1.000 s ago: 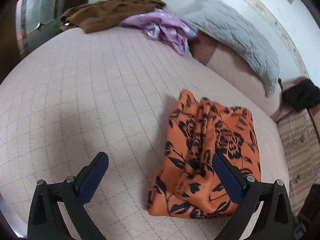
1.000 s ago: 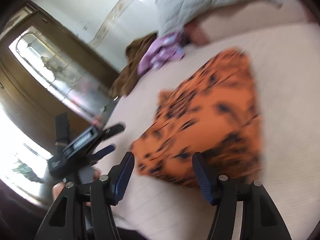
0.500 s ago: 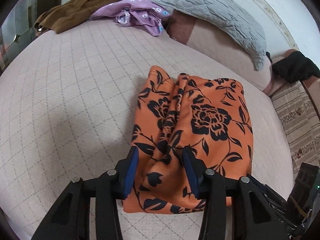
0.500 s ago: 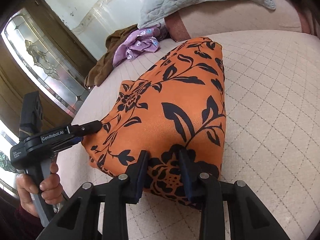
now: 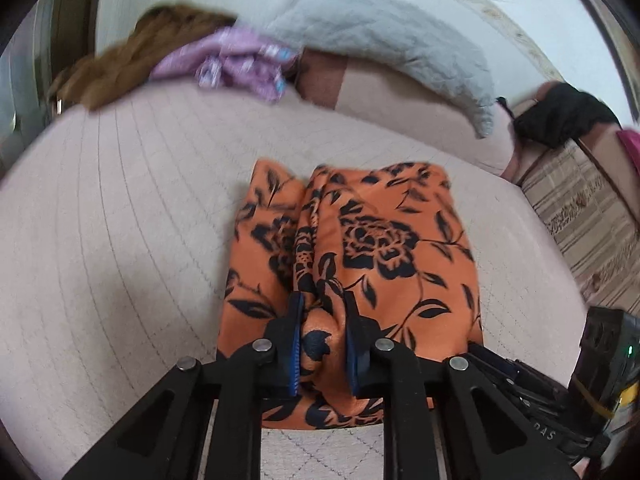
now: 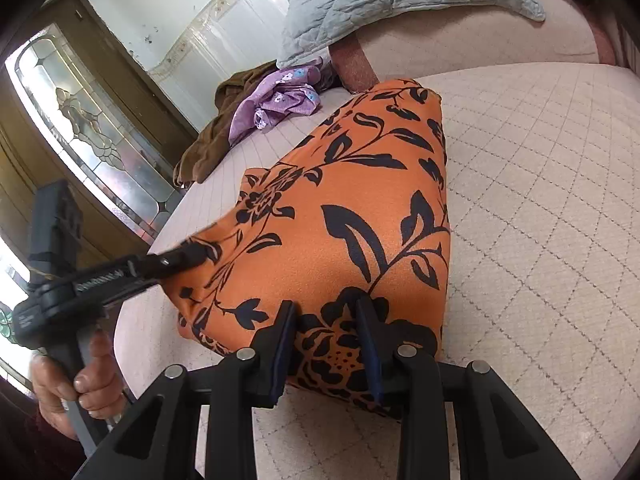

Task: Fold small clothes

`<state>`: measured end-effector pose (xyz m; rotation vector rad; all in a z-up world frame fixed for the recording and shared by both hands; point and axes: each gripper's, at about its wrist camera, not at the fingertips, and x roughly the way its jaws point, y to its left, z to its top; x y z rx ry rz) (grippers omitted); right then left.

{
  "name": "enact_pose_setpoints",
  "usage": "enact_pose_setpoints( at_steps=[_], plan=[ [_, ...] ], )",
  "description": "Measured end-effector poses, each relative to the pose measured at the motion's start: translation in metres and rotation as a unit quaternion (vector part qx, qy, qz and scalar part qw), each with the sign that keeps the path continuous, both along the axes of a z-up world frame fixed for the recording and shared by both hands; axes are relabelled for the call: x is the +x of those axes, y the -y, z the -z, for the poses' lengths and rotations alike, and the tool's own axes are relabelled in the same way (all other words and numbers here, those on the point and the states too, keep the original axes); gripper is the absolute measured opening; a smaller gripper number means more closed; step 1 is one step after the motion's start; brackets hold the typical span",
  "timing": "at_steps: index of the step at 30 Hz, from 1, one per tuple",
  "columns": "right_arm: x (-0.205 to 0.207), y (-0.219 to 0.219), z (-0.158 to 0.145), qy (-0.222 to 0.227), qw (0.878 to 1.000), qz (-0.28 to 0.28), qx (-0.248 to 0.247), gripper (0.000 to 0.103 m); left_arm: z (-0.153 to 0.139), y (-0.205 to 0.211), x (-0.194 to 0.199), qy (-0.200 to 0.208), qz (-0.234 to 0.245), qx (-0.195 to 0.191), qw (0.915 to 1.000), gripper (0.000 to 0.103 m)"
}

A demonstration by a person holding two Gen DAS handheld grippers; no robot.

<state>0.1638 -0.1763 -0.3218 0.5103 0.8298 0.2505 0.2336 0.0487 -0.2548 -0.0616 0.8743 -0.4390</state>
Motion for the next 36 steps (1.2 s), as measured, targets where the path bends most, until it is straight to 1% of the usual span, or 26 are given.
enact_pose_setpoints(
  at_steps=[1, 3, 6, 7, 8, 9, 10, 11, 12, 13, 14, 15, 16, 17, 18, 19, 20, 21, 23, 25, 26, 28, 31, 32, 33, 36],
  plan=[
    [-0.001, 0.000, 0.000, 0.002, 1.000, 0.001, 0.002, 0.035, -0.006, 0.005, -0.009, 0.025, 0.005, 0.011, 0.9996, 0.017],
    [-0.003, 0.001, 0.002, 0.007, 1.000, 0.002, 0.008, 0.035, -0.017, 0.009, -0.027, 0.065, 0.012, 0.020, 0.9976, 0.017],
    [-0.003, 0.001, 0.006, 0.008, 1.000, 0.001, 0.024, 0.035, -0.032, 0.008, -0.056, 0.121, 0.006, 0.023, 0.9924, 0.017],
    [-0.003, 0.000, 0.006, 0.007, 1.000, 0.001, 0.025, 0.035, -0.035, 0.008, -0.065, 0.147, 0.003, 0.032, 0.9885, 0.017],
    [-0.001, -0.002, 0.006, 0.006, 1.000, -0.001, 0.020, 0.035, -0.035, 0.008, -0.068, 0.157, 0.000, 0.045, 0.9865, 0.017],
    [0.001, -0.008, 0.005, 0.005, 1.000, -0.004, 0.005, 0.035, -0.030, 0.007, -0.068, 0.158, -0.010, 0.072, 0.9847, 0.017],
    [0.002, -0.013, 0.004, 0.004, 1.000, -0.008, -0.009, 0.035, -0.019, 0.007, -0.061, 0.138, -0.028, 0.106, 0.9844, 0.017],
    [0.005, -0.021, 0.002, 0.001, 0.999, -0.016, -0.029, 0.035, -0.006, 0.003, -0.052, 0.110, -0.044, 0.123, 0.9853, 0.017],
    [0.007, -0.027, 0.000, 0.000, 0.999, -0.026, -0.041, 0.036, 0.007, -0.005, -0.042, 0.072, -0.062, 0.126, 0.9875, 0.017],
    [0.009, -0.030, -0.001, -0.002, 0.998, -0.032, -0.045, 0.035, 0.020, -0.017, -0.031, 0.025, -0.081, 0.110, 0.9903, 0.017],
    [0.012, -0.031, -0.002, -0.007, 0.998, -0.036, -0.047, 0.035, 0.030, -0.030, -0.024, -0.016, -0.093, 0.078, 0.9925, 0.017],
    [0.015, -0.031, -0.002, -0.013, 0.998, -0.039, -0.046, 0.035, 0.033, -0.035, -0.021, -0.029, -0.097, 0.063, 0.9928, 0.018],
    [0.016, -0.030, -0.002, -0.018, 0.998, -0.042, -0.042, 0.035, 0.033, -0.038, -0.020, -0.031, -0.099, 0.052, 0.9933, 0.018],
    [0.018, -0.027, -0.002, -0.024, 0.998, -0.045, -0.034, 0.036, 0.030, -0.036, -0.022, -0.021, -0.093, 0.060, 0.9937, 0.018],
    [0.019, -0.023, -0.003, -0.029, 0.998, -0.046, -0.026, 0.036, 0.030, -0.034, -0.025, -0.013, -0.089, 0.071, 0.9934, 0.021],
    [0.019, -0.018, -0.005, -0.035, 0.998, -0.045, -0.013, 0.036, 0.029, -0.031, -0.027, -0.003, -0.085, 0.090, 0.9923, 0.022],
    [0.019, -0.014, -0.006, -0.038, 0.998, -0.045, -0.004, 0.036, 0.027, -0.029, -0.028, 0.003, -0.081, 0.098, 0.9919, 0.022],
    [0.018, -0.011, -0.009, -0.039, 0.998, -0.045, 0.007, 0.036, 0.025, -0.029, -0.029, 0.007, -0.079, 0.098, 0.9920, 0.023],
    [0.010, -0.002, -0.017, -0.034, 0.999, -0.037, 0.018, 0.036, 0.016, -0.037, -0.032, 0.022, -0.086, 0.077, 0.9930, 0.027],
    [0.000, 0.004, -0.025, -0.021, 0.999, -0.029, 0.011, 0.037, 0.009, -0.044, -0.032, 0.035, -0.105, 0.065, 0.9917, 0.040],
    [-0.004, 0.006, -0.027, -0.017, 1.000, -0.024, 0.005, 0.037, 0.008, -0.045, -0.029, 0.039, -0.109, 0.064, 0.9912, 0.042],
    [-0.014, 0.006, -0.028, -0.013, 1.000, -0.024, -0.007, 0.037, 0.012, -0.044, -0.025, 0.037, -0.112, 0.079, 0.9900, 0.044],
    [-0.013, -0.006, -0.010, -0.044, 0.997, -0.040, -0.043, 0.038, 0.034, -0.032, -0.013, 0.013, -0.108, 0.136, 0.9847, 0.044],
    [-0.014, -0.009, -0.005, -0.038, 0.997, -0.040, -0.051, 0.038, 0.035, -0.033, -0.016, 0.012, -0.107, 0.144, 0.9837, 0.044],
    [-0.014, -0.010, -0.003, -0.025, 0.998, -0.037, -0.049, 0.038, 0.037, -0.032, -0.017, 0.016, -0.107, 0.151, 0.9825, 0.044],
    [-0.014, -0.008, -0.001, -0.026, 0.999, -0.029, -0.033, 0.038, 0.037, -0.033, -0.019, 0.025, -0.104, 0.158, 0.9816, 0.044]
  ],
)
